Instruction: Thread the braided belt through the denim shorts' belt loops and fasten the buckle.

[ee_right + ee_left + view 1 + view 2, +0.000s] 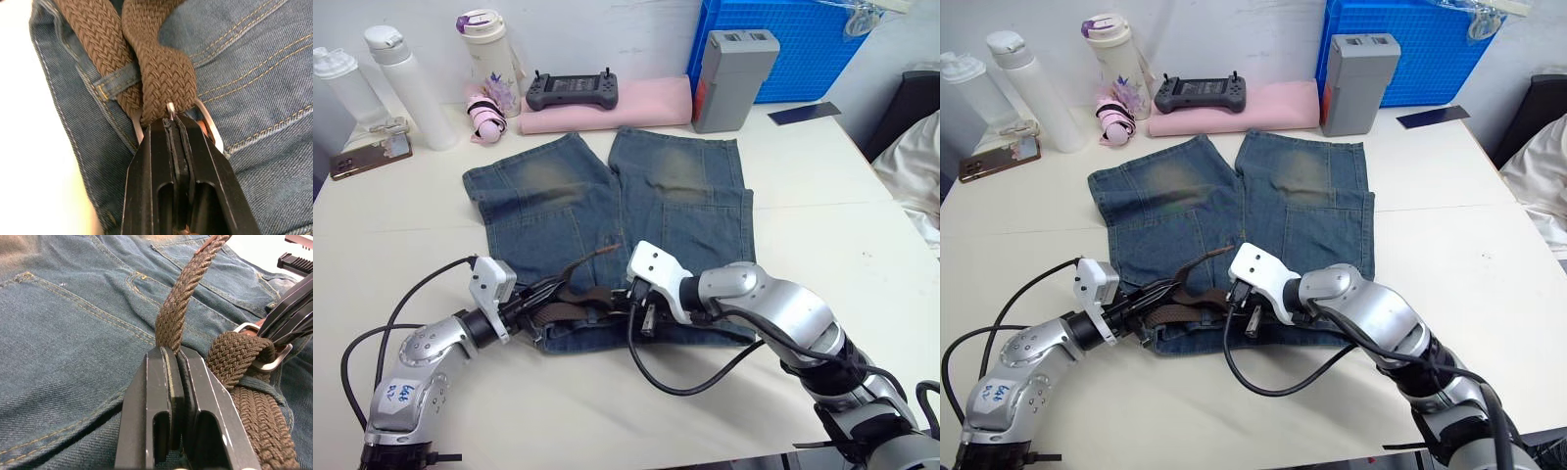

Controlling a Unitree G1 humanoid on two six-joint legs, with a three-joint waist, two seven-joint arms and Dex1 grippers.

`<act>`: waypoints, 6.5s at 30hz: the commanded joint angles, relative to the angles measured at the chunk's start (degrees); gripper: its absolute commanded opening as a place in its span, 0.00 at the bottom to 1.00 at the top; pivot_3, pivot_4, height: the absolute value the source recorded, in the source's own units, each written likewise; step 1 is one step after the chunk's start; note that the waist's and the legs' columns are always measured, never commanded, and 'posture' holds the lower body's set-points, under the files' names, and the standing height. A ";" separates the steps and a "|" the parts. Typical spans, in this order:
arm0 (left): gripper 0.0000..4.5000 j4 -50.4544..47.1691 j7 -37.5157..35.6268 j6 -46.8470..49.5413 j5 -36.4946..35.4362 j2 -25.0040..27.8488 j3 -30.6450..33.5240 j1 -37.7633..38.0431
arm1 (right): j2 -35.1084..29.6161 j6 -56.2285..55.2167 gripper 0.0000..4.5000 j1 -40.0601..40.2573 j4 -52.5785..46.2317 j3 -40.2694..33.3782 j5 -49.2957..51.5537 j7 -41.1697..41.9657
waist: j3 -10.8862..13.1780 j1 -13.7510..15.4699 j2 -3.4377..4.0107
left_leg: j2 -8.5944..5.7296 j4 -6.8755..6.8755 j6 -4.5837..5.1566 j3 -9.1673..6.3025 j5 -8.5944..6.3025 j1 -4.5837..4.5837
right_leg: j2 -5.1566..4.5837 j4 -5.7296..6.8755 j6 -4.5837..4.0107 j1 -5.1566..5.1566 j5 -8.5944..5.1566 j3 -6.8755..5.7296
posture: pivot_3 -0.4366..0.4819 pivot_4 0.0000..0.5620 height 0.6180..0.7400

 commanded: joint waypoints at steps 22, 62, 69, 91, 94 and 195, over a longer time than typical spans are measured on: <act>0.00 -3.26 0.86 -1.09 -0.31 -0.69 0.28 2.27 | -1.75 -3.34 0.00 -5.59 8.72 7.92 -4.35 8.96 | -0.01 -0.10 0.00 | 0.01 0.01 0.00 0.01 0.00 0.09 | 0.00 0.01 0.00 0.06 0.00 0.02 | 0.48 0.27 1.00; 0.00 24.75 -33.04 4.91 -4.52 -0.49 -15.48 -54.32 | 13.09 -19.77 0.00 -8.42 38.37 36.47 -32.89 33.18 | -2.08 -2.85 0.60 | -0.07 -0.97 -0.50 -1.89 0.01 2.48 | 0.84 -0.20 -0.47 1.53 -0.20 0.79 | 0.48 0.27 1.00; 0.00 36.32 -41.79 -0.62 -0.04 -10.54 -20.51 -67.02 | 13.59 -22.54 0.00 -6.76 38.72 36.05 -37.95 35.82 | -2.29 -1.81 0.94 | -0.08 -0.96 -0.57 -2.12 -0.01 2.48 | 0.95 -0.28 -0.49 1.56 -0.19 0.87 | 0.48 0.27 1.00; 0.00 51.58 -36.18 -9.82 7.42 -34.70 -13.82 -74.98 | 16.03 -26.56 0.00 -3.28 41.01 30.39 -47.05 38.26 | -3.09 0.46 1.85 | -0.50 -1.09 -0.66 -3.22 -0.13 3.27 | 0.77 -1.36 -0.34 3.06 -0.05 0.91 | 0.48 0.27 1.00; 0.00 49.59 -33.20 -11.44 9.51 -27.89 -11.42 -71.11 | 15.89 -27.22 0.00 -2.10 39.87 24.83 -47.00 34.13 | -2.96 0.30 1.75 | -0.60 -1.10 -0.70 -3.30 -0.07 3.21 | 0.60 -1.33 -0.33 3.04 -0.05 0.91 | 0.48 0.27 1.00; 0.00 8.45 -21.31 -7.33 11.11 18.76 -5.97 -16.18 | 4.28 -38.67 0.00 27.46 -6.54 -2.24 -50.44 -6.48 | 0.07 0.19 0.79 | -2.35 -0.64 -0.63 -5.84 0.16 0.32 | 0.36 -0.17 -0.11 -0.14 0.08 1.05 | 0.48 0.27 1.00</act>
